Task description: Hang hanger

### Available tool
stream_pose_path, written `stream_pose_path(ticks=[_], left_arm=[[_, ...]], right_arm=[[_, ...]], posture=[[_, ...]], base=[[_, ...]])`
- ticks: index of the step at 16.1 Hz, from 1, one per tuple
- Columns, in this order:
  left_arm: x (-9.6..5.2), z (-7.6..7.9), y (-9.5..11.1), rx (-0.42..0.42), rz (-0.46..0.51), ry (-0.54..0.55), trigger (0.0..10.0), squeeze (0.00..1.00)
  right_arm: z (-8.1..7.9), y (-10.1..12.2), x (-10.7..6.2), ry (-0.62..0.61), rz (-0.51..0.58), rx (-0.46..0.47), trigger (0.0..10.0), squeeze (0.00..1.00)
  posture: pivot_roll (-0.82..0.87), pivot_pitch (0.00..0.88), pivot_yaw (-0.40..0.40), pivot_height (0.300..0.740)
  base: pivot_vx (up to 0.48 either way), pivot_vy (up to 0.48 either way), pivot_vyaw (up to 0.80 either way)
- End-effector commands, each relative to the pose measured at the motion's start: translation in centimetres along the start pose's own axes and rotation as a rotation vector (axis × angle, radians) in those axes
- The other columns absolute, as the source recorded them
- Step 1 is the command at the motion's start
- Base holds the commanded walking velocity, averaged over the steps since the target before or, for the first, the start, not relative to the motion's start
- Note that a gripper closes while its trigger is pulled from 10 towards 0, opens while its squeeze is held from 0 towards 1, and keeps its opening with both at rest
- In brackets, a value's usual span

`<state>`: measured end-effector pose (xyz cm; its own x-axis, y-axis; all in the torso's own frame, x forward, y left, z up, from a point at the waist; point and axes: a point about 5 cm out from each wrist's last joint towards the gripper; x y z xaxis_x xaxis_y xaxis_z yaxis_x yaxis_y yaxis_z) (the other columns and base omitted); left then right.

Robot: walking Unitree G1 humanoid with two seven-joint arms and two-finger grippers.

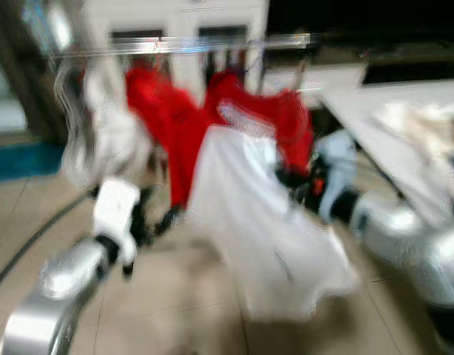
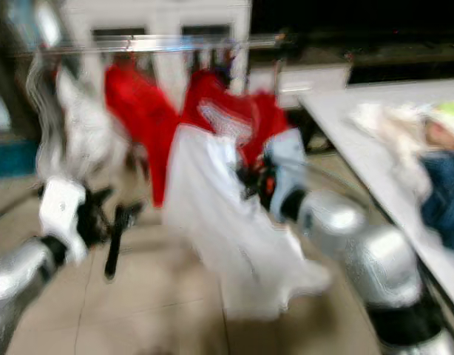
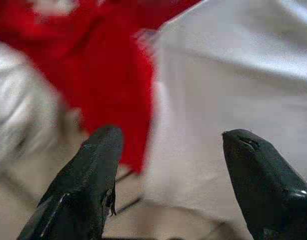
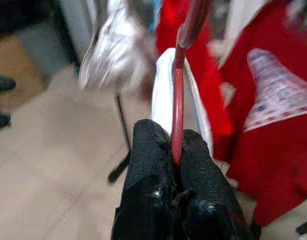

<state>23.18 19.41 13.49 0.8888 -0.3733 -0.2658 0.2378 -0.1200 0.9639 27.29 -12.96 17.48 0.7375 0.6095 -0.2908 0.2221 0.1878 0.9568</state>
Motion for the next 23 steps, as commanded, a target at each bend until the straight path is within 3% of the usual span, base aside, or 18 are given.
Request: stream_pose_path(ticks=[1,5,9,11,12,18,19,20,21,23], left_arm=[[0.1,0.0,0.2,0.019,0.009,0.011,10.0,0.11],[0.8,-0.9,-0.1,0.001,0.032,0.042,10.0,0.11],[1.8,-1.3,0.5,-0.046,0.084,0.028,10.0,0.15],[2.1,-1.2,1.0,-0.037,0.104,-0.035,10.0,0.12],[2.3,-1.8,0.8,-0.012,0.097,-0.009,10.0,0.00],[3.4,-4.0,-0.9,0.012,0.049,0.017,10.0,0.00],[3.6,-3.7,-1.1,-0.005,0.053,-0.028,9.2,0.00],[3.6,-3.4,-1.2,-0.019,0.056,-0.054,6.9,0.00],[3.6,-3.1,-1.4,-0.029,0.063,-0.064,0.0,0.00],[3.8,-2.7,-1.7,-0.031,0.077,-0.069,0.0,0.00]], right_arm=[[0.3,0.7,-0.2,0.001,0.046,-0.027,10.0,0.00],[0.2,0.6,-0.3,0.102,0.100,0.076,10.0,0.00],[-0.6,0.9,-1.3,0.259,0.128,0.104,10.0,0.00],[-0.8,1.0,-2.1,0.331,0.151,0.098,10.0,0.00],[-1.0,1.1,-2.4,0.371,0.167,0.098,10.0,0.00],[-2.4,1.6,-4.0,0.550,0.192,0.091,10.0,0.00],[-2.4,1.6,-4.1,0.550,0.195,0.092,10.0,0.00],[-2.4,1.6,-4.1,0.547,0.196,0.092,10.0,0.00],[-2.3,1.7,-4.2,0.544,0.199,0.091,10.0,0.00],[-2.3,1.7,-4.3,0.540,0.203,0.092,10.0,0.00]], posture=[[0.00,0.000,0.021,0.740],[0.00,0.000,0.017,0.740],[-0.01,0.000,0.018,0.740],[-0.01,0.000,0.026,0.740],[-0.02,0.000,0.029,0.740],[-0.03,0.000,0.037,0.740],[-0.04,0.000,0.042,0.740],[-0.04,0.000,0.043,0.740],[-0.04,0.000,0.045,0.740],[-0.04,0.000,0.048,0.740]], base=[[0.000,0.000,0.80],[0.000,0.000,0.40],[0.000,0.000,0.00],[0.000,0.000,0.00],[0.000,0.000,0.00],[0.000,0.000,0.00],[0.000,0.000,0.00],[0.000,0.000,0.00],[0.000,0.000,0.00],[0.000,0.000,0.00]])
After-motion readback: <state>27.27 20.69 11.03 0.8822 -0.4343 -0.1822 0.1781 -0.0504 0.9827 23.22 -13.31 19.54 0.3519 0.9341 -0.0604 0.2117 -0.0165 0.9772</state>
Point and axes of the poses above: a point about 5 cm out from each wrist's last joint towards the gripper, its own x axis pointing out of the wrist towards the gripper, its own y axis along the axis of the wrist's last joint, z = x × y, and after that the axes turned 5 degrees about -x, right-handed
